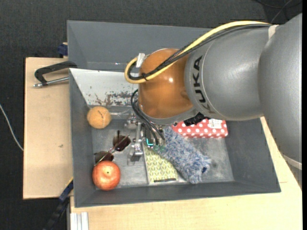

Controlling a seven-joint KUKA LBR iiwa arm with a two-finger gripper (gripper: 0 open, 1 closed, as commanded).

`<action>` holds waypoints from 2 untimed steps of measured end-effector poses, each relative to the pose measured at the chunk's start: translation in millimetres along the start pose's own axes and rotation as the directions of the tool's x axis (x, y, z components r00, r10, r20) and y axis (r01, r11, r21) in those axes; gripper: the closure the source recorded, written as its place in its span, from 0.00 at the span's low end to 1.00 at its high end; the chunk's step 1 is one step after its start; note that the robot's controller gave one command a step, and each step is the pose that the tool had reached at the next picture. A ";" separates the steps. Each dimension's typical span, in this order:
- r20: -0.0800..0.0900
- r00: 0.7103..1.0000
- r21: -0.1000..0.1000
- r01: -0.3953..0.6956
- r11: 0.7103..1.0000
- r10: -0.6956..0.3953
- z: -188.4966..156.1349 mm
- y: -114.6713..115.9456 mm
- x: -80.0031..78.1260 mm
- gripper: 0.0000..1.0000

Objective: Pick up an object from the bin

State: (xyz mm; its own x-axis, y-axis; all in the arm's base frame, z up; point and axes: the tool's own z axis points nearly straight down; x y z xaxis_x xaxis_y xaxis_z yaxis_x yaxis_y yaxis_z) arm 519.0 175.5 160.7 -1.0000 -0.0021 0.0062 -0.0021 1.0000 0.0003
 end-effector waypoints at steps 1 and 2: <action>0.007 1.000 -0.002 -0.002 1.000 0.002 -3.7 -0.7 -2.1 0.00; 0.012 0.994 -0.001 0.112 0.994 -0.112 84.5 -12.0 -58.2 1.00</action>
Offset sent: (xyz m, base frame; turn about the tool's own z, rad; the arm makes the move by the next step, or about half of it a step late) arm 0.0545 -0.0135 -0.0907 -0.1121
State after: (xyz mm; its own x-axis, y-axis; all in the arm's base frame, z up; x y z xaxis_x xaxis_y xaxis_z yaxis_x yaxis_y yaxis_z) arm 576.7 163.7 75.8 -0.9934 -0.1141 -0.0058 -0.1141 0.9935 0.0025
